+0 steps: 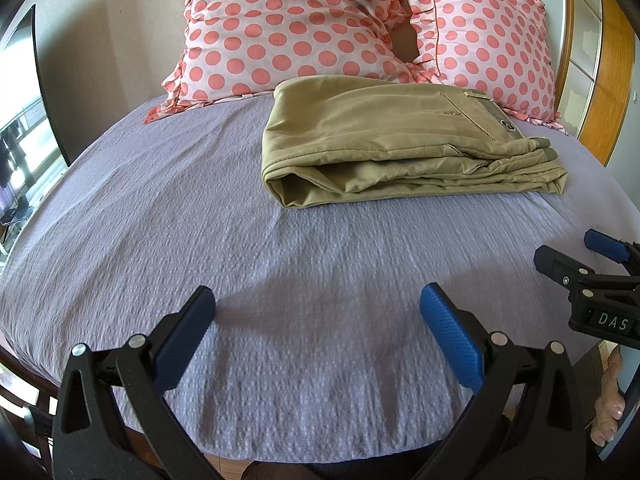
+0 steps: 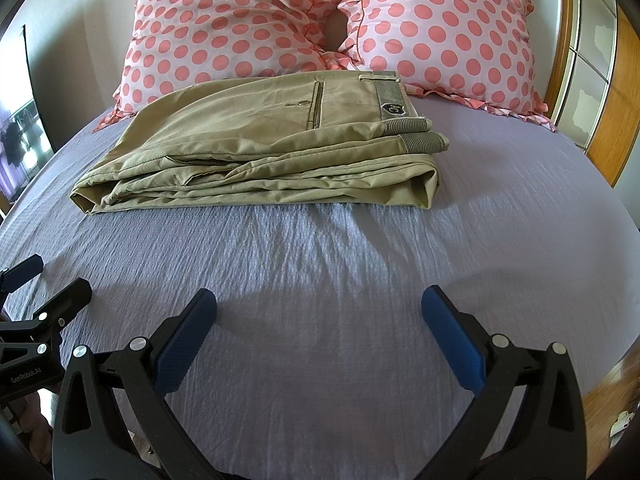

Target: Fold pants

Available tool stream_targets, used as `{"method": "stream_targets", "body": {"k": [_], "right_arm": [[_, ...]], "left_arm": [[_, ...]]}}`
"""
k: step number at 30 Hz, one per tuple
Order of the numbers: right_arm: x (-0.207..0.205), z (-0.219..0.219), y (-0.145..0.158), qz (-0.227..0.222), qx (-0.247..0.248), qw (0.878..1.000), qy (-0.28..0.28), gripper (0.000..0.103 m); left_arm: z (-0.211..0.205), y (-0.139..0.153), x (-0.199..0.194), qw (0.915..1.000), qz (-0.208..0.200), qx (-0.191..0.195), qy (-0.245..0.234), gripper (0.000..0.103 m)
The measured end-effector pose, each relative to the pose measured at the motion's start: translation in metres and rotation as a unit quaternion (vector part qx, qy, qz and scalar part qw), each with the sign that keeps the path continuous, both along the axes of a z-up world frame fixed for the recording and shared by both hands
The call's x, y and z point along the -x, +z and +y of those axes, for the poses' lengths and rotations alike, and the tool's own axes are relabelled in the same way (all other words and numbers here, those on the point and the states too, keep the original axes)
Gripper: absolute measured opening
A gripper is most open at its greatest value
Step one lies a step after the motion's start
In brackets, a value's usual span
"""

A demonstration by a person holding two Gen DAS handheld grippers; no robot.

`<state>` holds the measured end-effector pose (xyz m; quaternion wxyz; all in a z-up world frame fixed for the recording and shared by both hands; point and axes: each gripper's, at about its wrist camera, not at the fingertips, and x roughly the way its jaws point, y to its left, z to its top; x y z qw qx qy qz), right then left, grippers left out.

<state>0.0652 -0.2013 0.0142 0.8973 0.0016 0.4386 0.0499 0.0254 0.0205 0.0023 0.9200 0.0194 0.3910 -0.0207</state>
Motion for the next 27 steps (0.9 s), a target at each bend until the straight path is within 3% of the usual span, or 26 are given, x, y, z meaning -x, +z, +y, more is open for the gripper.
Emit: {"method": "stream_targets", "body": {"k": [27], "right_arm": [[0.0000, 0.0004, -0.0001, 0.000, 0.000, 1.000, -0.001, 0.102]], "left_arm": [[-0.0002, -0.0006, -0.0015, 1.0000, 0.005, 0.001, 0.003, 0.101]]}}
